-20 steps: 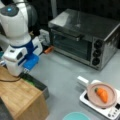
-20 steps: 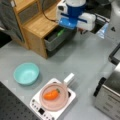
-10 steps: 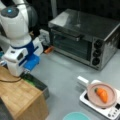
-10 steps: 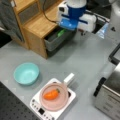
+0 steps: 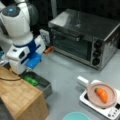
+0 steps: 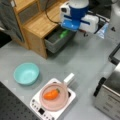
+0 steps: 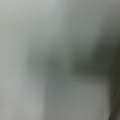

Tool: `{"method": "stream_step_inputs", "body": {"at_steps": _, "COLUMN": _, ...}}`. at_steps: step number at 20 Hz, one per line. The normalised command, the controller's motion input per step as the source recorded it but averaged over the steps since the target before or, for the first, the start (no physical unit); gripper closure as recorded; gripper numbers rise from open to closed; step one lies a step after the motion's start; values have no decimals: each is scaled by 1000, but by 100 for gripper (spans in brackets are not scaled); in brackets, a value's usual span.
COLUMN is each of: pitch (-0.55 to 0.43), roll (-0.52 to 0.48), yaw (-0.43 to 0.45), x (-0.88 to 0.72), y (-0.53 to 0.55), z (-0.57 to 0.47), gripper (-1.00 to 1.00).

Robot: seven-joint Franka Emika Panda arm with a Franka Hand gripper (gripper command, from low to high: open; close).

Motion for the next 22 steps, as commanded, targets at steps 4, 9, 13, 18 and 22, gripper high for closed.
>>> {"method": "stream_step_inputs", "body": {"at_steps": 4, "pitch": -64, "roll": 55, "yaw": -164, "x": -70, "y": 367, "z": -42, "gripper": -100}}
{"method": "stream_step_inputs", "body": {"at_steps": 9, "pitch": -60, "roll": 50, "yaw": -155, "x": -58, "y": 329, "z": -33, "gripper": -100}}
{"method": "stream_step_inputs", "body": {"at_steps": 13, "pitch": -61, "roll": 45, "yaw": -152, "x": -56, "y": 303, "z": -40, "gripper": -100}}
{"method": "stream_step_inputs", "body": {"at_steps": 18, "pitch": -64, "roll": 46, "yaw": -141, "x": -55, "y": 276, "z": -50, "gripper": -100}}
{"method": "stream_step_inputs", "body": {"at_steps": 22, "pitch": -67, "roll": 51, "yaw": -135, "x": -69, "y": 246, "z": -57, "gripper": -100}}
